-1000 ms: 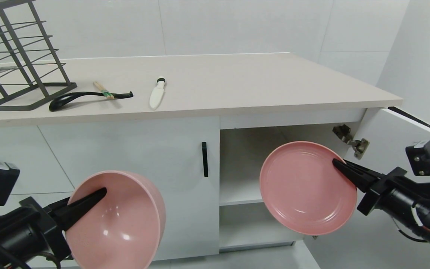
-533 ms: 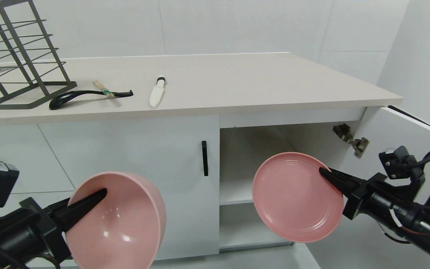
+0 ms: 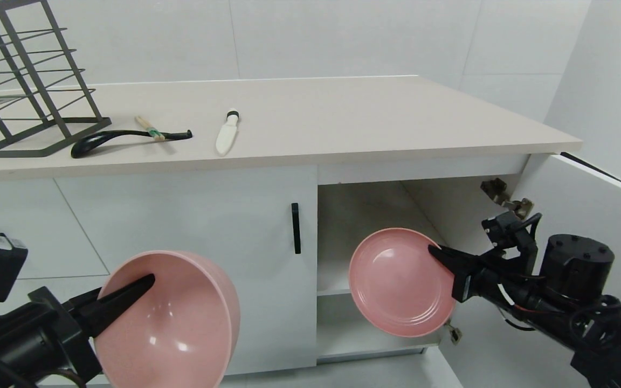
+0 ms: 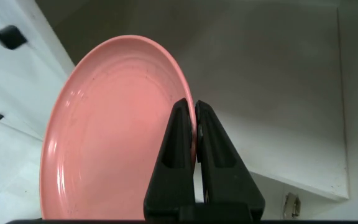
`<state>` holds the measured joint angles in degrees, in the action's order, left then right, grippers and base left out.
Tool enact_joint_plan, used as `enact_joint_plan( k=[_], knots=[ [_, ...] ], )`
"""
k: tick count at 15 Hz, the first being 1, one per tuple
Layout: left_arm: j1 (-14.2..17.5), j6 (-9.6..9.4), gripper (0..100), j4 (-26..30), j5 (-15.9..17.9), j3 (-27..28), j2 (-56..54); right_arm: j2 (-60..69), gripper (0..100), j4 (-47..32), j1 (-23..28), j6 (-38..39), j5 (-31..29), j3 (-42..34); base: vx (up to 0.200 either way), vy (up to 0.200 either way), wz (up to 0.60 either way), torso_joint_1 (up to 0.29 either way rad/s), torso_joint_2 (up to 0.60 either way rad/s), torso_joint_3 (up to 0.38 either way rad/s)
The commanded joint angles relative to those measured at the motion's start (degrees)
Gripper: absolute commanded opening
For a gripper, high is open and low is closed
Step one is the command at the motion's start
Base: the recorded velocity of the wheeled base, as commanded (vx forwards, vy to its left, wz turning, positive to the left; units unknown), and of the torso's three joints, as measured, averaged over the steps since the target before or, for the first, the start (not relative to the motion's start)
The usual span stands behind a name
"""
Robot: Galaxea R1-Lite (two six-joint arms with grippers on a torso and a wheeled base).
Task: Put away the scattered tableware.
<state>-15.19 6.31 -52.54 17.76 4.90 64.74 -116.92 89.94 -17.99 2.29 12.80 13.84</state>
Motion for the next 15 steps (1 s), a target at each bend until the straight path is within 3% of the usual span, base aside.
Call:
enact_joint_plan(
  k=[1, 3, 6, 11, 15],
  knots=[
    [0.0, 0.01, 0, 0.1, 0.0, 0.0, 0.0, -4.3, 0, 0.1, 0.0, 0.1, 0.0, 2.0, 0.200, 0.000, 0.00, 0.007, 0.00, 0.007],
    [0.0, -0.25, 0, -0.4, 0.2, -0.7, -0.3, -8.4, 0, 0.1, 0.0, 0.0, 0.0, 3.3, 0.200, 0.000, 0.00, -0.002, 0.00, 0.002],
    [-0.1, -2.71, 0, -0.4, 0.3, -1.2, -1.7, -11.5, 0, 0.1, -0.2, 0.0, 0.0, 3.8, 0.000, 0.000, 0.00, 0.000, 0.00, 0.000],
    [-0.1, -2.80, 0, -0.1, 0.3, -1.4, -2.1, -14.9, 0, 0.1, -0.2, -0.1, -2.9, 3.7, 0.000, 0.000, 0.00, 0.000, 0.00, 0.000],
    [-0.1, -2.62, 0, 0.0, 0.3, -1.4, -1.9, -17.7, 0, 0.1, -0.6, 2.9, -7.6, 10.0, 0.000, 0.000, 0.00, 0.000, 0.00, 0.000]
  ],
)
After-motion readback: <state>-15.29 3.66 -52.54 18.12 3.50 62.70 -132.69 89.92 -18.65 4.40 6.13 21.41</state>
